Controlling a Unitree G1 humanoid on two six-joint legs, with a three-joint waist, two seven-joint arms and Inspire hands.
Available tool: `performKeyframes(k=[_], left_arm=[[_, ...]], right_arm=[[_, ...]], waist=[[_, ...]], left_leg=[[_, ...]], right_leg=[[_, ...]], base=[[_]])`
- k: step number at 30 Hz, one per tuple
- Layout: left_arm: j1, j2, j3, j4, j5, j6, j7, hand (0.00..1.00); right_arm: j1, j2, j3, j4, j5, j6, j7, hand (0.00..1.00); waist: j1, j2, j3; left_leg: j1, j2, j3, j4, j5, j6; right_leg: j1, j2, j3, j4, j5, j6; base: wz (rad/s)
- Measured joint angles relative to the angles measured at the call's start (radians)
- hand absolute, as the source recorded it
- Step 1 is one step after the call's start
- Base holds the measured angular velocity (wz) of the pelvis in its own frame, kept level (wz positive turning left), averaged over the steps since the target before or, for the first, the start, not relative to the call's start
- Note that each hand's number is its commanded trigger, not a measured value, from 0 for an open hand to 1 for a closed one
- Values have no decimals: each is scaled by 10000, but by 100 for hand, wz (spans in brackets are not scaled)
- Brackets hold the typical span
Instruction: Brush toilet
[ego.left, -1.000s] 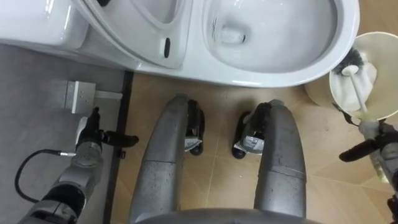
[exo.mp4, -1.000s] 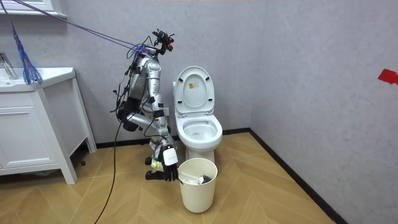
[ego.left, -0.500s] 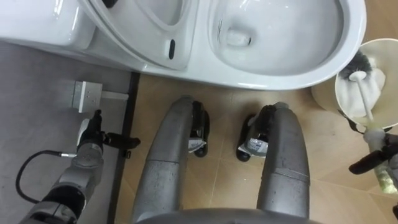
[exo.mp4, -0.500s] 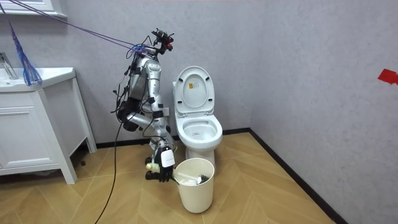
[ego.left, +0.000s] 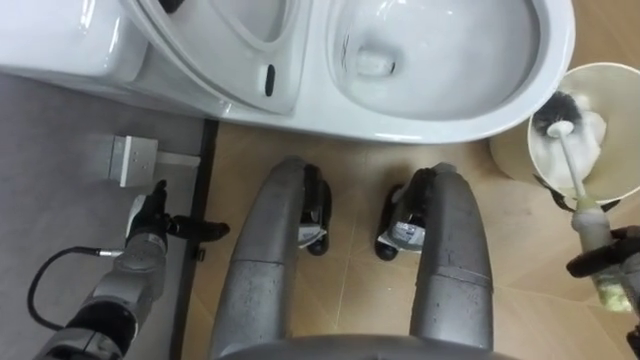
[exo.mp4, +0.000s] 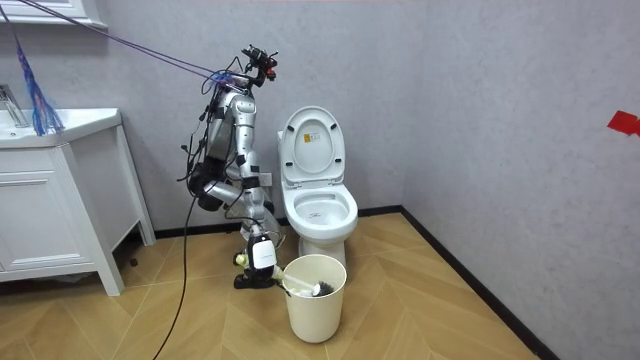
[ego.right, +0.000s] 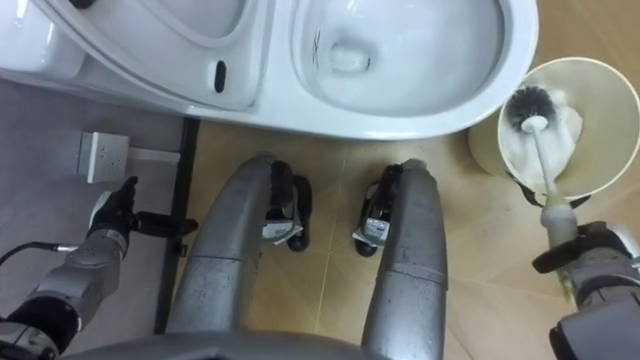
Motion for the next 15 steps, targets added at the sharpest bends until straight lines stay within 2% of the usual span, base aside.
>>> performKeyframes(k=[7,15], left_arm=[[334,2,27,-586,6,13,139,0],[605,-4,16,-583,-14,-23,248,0]], right_arm=[[14,41,-157,-1,813,19,6,100],[160,149,-146,0,1666,37,12,100]], waist=[[-17,3,-2],[-7,7,-4]], left_leg=[[-5,36,3,-6,-11,13],[292,22,7,-122,-23,8]], right_leg=[[3,35,18,-27,-3,29],[314,87,1,-197,20,51]], base=[[0],[-2]])
